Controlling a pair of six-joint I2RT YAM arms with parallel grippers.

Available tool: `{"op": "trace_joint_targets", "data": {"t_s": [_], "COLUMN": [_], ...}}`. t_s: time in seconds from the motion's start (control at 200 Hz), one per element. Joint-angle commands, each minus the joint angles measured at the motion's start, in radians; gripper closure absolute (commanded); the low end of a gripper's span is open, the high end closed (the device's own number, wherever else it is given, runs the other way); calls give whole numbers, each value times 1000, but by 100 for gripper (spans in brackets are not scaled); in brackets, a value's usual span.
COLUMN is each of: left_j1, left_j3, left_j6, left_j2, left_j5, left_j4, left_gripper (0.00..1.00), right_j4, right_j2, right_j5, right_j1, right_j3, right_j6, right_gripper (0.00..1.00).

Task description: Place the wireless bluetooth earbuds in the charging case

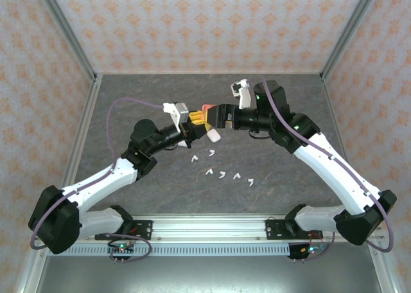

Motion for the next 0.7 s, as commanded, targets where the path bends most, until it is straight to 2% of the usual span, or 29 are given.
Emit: {"op": "trace_joint_targets", "data": {"t_s": [0.0,0.691], "left_j1": [-11,-19], "left_j3": [22,19], "left_j6": [12,18], "left_j2": [2,5], "left_j5": [-7,-34], "left_j4": [29,15], "left_gripper": [100,100], "right_j4": [-10,-55], "right_j2": [-2,2], "right_j5": [-12,-35], "right_j1": [-2,3], "right_j3": [35,56], "right_j6": [-18,-39], "right_gripper": [11,12]}}
